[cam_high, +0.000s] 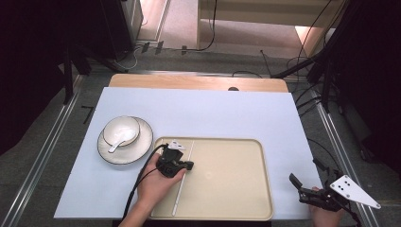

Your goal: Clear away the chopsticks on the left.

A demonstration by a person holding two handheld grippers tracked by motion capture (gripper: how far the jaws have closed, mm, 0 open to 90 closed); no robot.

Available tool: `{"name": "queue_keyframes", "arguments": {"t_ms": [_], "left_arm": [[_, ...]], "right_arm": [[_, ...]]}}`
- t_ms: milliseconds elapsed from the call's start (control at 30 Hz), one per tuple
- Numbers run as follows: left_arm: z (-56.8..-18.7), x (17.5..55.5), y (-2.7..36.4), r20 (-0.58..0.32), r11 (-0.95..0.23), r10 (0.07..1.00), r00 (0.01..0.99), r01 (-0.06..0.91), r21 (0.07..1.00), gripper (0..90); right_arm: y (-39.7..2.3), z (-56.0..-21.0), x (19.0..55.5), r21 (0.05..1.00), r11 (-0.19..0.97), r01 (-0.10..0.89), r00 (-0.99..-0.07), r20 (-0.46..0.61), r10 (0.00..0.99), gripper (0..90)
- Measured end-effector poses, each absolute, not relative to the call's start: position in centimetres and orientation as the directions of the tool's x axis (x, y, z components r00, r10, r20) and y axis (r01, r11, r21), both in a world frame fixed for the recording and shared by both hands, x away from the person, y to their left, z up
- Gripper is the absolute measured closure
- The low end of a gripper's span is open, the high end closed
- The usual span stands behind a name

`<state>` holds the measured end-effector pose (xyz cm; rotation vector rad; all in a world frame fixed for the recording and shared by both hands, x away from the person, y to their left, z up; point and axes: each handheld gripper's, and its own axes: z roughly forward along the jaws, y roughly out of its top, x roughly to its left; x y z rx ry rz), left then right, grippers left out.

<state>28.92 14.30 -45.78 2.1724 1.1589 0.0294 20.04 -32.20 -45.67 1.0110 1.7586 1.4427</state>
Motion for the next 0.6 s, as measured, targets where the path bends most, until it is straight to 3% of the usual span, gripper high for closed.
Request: {"name": "queue_keyframes", "arguments": {"t_ms": [600], "left_arm": [[-45.8, 28.0, 18.6, -0.297, -0.315, 0.777, 0.555, 0.751, 0.581, 90.0]], "right_arm": [[-32.0, -45.7, 20.0, 0.981, 0.106, 0.165, -0.502, -0.009, 0.865, 2.4]]}}
